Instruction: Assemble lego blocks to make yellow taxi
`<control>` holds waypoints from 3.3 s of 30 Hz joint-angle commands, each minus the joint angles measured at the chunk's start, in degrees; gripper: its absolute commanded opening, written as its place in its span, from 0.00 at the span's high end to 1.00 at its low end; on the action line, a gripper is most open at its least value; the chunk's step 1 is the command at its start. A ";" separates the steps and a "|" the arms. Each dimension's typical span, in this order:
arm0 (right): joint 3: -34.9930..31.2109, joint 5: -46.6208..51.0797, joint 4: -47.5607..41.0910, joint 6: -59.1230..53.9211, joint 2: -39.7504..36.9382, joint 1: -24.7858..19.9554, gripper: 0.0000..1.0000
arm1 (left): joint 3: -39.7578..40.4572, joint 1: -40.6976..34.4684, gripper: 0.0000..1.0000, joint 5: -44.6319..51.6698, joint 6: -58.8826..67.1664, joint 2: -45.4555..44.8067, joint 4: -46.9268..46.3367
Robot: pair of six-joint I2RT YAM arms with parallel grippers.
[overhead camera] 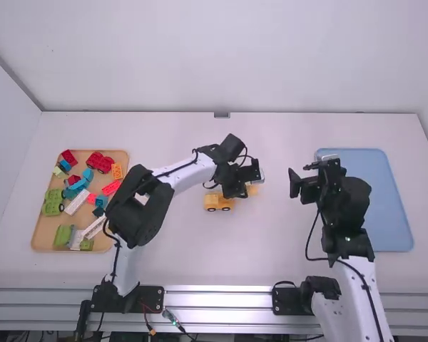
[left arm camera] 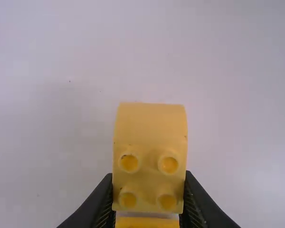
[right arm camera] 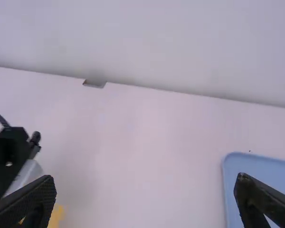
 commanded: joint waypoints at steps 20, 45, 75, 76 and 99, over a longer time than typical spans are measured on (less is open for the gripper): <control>-0.81 1.86 4.17 2.38 5.01 -0.26 0.01 | 0.70 -5.51 0.01 -12.09 1.27 5.57 2.51; -0.83 -19.19 15.67 -18.38 25.92 6.29 0.01 | -0.61 20.24 0.01 33.14 37.51 -6.75 -16.72; 16.74 -37.55 -10.16 -68.08 64.74 3.61 0.20 | -32.96 25.11 0.01 34.03 15.43 -10.78 32.81; 16.46 -36.57 -10.05 -68.11 64.74 3.61 0.22 | -33.38 25.09 0.01 34.01 15.47 -10.78 33.38; 15.63 -43.63 1.84 -66.88 73.75 2.01 0.19 | -33.62 24.79 0.01 38.18 14.16 -10.75 34.21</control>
